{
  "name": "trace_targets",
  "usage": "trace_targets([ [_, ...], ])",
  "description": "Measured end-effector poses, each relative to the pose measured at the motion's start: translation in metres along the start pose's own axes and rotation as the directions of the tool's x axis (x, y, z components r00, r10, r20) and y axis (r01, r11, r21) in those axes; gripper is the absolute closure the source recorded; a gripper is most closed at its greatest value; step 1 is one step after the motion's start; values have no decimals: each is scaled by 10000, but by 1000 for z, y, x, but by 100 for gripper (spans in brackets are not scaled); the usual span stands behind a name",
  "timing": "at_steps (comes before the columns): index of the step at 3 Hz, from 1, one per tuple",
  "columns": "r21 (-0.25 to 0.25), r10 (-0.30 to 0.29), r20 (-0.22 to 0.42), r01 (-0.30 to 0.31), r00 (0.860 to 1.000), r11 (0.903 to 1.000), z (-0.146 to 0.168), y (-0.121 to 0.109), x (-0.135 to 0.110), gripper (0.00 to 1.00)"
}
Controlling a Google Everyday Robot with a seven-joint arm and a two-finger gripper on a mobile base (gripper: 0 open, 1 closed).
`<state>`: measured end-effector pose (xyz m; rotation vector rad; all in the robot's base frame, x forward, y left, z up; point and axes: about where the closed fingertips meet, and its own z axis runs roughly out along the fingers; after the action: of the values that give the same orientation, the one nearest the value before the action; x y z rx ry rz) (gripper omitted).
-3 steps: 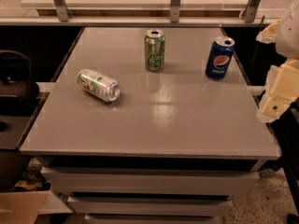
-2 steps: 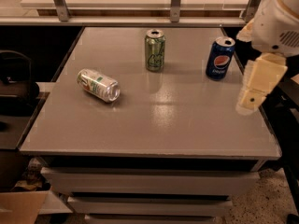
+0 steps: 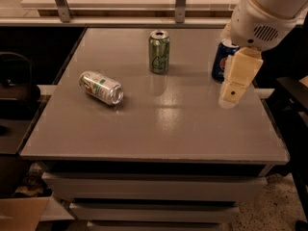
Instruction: Place 7up can upright
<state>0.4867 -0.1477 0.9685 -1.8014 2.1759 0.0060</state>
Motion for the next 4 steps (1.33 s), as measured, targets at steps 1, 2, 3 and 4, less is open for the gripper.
trace_targets([
  [1,252,240,265,-246,9994,9994,-3,0,-3,0],
  [2,380,219,347,-232,9992,9990,-5,-11,-37,0],
  [3,273,-99,489,86,9988,9996,-2,-27,-87,0],
  [4,84,-149,624,144,9979,9999,10,-41,-135,0],
])
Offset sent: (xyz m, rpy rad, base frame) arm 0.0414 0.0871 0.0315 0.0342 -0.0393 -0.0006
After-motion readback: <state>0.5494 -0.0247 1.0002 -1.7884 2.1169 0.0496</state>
